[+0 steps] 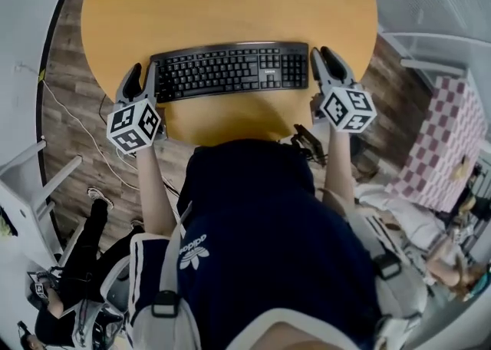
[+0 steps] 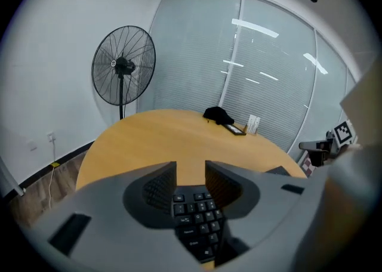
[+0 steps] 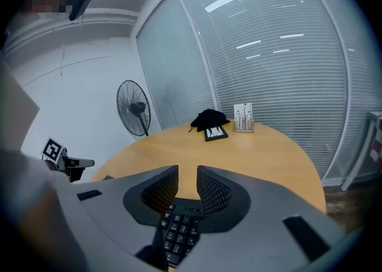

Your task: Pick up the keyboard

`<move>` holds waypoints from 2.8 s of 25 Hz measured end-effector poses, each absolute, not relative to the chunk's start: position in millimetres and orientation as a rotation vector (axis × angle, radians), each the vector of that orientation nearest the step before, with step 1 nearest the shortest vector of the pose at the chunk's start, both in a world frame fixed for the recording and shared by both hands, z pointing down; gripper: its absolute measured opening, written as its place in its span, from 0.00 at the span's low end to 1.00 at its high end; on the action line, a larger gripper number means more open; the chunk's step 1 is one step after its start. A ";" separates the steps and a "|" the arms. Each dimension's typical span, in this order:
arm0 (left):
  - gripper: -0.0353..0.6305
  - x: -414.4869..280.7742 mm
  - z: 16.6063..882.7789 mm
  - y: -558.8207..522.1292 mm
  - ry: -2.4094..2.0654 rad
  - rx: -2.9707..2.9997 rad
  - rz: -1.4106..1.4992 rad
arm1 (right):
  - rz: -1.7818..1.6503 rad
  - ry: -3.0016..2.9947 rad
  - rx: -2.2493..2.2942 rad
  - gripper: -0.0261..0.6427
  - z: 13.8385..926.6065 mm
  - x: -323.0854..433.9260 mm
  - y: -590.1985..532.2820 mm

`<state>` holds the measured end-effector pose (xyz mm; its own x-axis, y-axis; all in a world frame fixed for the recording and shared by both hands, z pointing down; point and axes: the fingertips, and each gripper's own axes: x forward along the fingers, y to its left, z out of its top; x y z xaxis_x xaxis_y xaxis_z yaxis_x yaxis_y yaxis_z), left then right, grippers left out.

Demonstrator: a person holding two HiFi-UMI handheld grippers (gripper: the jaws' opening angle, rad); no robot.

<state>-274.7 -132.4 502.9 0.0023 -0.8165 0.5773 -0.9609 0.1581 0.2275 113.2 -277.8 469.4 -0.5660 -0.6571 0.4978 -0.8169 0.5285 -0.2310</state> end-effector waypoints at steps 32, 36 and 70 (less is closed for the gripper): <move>0.27 -277.9 599.0 -140.9 -1.579 1.405 0.202 | 1.139 -2.099 1.126 0.23 602.3 126.1 -288.8; 0.27 -278.7 599.6 -140.9 -1.580 1.406 0.210 | 1.124 -2.095 1.131 0.23 602.2 126.5 -289.1; 0.28 -282.0 387.2 -133.6 -1.883 1.885 -0.064 | 0.573 -2.591 1.254 0.23 387.1 115.1 -283.7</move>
